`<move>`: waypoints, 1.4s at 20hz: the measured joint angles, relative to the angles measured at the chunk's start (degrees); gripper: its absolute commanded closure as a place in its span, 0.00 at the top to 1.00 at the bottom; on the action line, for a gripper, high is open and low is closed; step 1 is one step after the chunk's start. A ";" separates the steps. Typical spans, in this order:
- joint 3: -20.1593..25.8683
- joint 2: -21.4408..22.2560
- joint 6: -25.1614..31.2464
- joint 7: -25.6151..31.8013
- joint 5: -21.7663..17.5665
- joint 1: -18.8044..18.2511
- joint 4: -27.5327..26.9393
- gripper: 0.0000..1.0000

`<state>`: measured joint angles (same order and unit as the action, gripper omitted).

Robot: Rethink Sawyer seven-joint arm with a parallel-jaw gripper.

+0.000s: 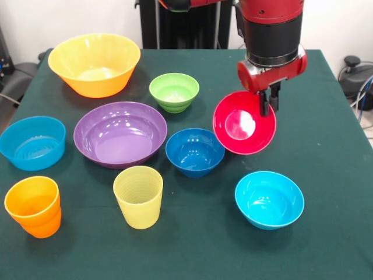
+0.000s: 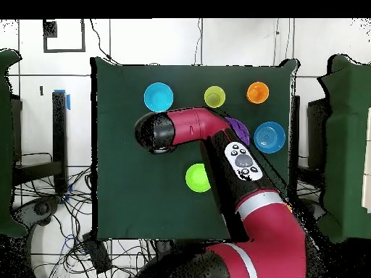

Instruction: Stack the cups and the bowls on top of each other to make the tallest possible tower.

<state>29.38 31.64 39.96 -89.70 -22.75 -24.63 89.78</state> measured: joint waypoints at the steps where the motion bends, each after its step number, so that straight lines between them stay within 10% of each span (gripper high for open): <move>1: 0.02 -0.01 0.00 0.00 0.00 -0.01 0.00 0.00; 28: 0.82 16.33 -0.18 0.00 1.54 0.49 16.12 0.00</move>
<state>30.20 47.96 39.78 -89.70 -21.20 -24.14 105.90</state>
